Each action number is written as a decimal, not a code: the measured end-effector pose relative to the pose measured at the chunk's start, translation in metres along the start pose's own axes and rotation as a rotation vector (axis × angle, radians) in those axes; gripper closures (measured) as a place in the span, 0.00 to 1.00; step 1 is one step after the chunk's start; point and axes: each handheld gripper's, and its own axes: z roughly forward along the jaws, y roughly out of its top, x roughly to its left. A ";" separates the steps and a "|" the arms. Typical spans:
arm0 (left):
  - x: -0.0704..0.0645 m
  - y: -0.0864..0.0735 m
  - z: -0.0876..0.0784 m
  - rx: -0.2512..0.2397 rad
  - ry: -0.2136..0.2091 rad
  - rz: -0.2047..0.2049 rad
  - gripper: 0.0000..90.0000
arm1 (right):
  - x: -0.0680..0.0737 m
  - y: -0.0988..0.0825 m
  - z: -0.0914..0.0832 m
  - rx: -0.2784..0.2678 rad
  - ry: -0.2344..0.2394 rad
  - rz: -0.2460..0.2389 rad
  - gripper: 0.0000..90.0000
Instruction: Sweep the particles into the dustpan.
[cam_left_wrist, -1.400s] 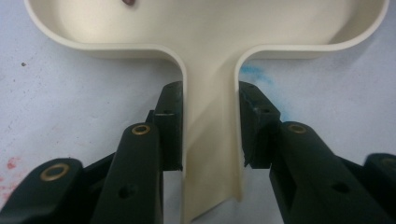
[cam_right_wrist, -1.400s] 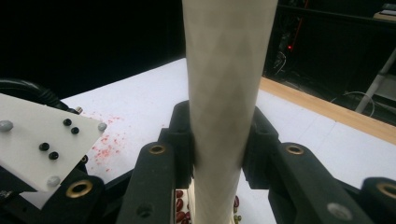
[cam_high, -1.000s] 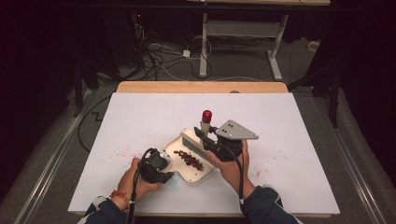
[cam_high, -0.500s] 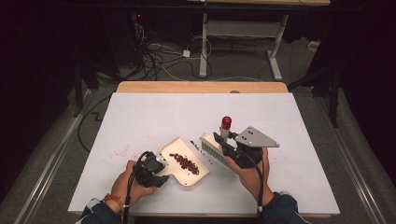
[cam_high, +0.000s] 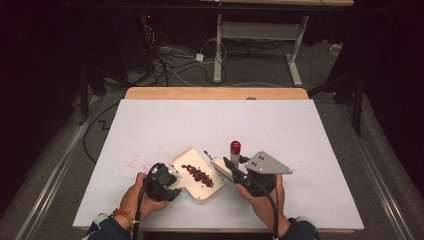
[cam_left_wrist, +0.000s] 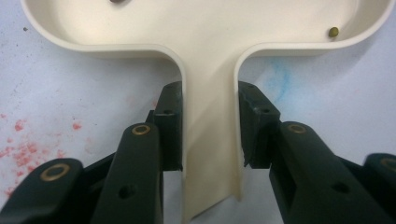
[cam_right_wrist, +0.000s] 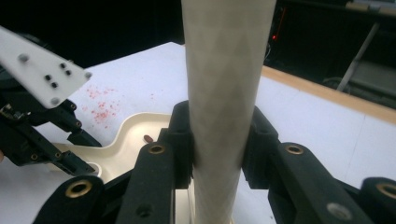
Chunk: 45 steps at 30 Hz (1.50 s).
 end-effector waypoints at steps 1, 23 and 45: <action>0.000 0.000 0.000 0.000 0.002 -0.001 0.71 | 0.004 0.001 0.002 -0.005 0.024 0.010 0.78; 0.006 -0.003 -0.001 -0.004 -0.024 -0.016 0.71 | -0.028 0.008 -0.004 -0.076 0.008 0.059 0.78; 0.028 -0.004 -0.001 0.006 -0.041 -0.059 0.71 | -0.066 0.016 0.088 -0.063 -0.047 -0.053 0.78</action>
